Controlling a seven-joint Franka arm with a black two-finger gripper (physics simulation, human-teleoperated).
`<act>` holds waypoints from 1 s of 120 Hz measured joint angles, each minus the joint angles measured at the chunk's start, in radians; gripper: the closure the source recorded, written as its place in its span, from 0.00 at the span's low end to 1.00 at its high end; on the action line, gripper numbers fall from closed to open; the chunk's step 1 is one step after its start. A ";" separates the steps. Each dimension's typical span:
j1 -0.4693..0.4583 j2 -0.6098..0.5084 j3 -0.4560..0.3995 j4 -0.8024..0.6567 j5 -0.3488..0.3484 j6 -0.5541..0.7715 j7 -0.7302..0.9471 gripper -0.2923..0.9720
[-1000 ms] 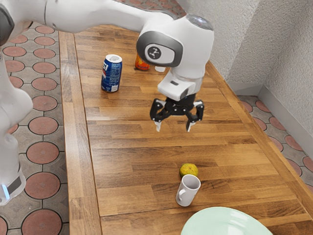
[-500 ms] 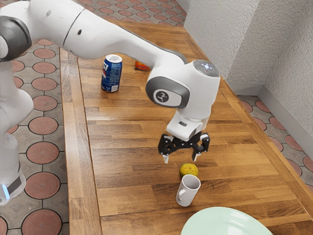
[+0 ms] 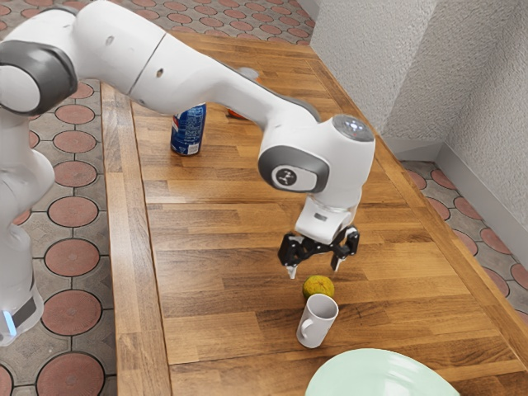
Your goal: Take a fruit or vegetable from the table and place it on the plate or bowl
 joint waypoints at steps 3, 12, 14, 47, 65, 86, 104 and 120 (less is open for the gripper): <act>-0.002 0.004 0.000 0.000 -0.001 0.004 -0.001 0.23; -0.009 0.018 0.000 0.001 -0.004 0.016 -0.004 0.23; -0.009 0.020 0.000 0.001 -0.005 0.018 -0.004 0.23; 0.001 0.071 0.001 0.019 -0.014 0.051 -0.011 0.23; 0.031 0.085 0.000 0.021 -0.018 0.067 -0.013 0.23; 0.031 0.094 -0.003 0.022 -0.020 0.077 -0.015 0.23; 0.027 0.097 -0.008 0.022 -0.023 0.081 -0.016 0.23; 0.020 0.103 -0.009 0.022 -0.027 0.083 -0.017 0.23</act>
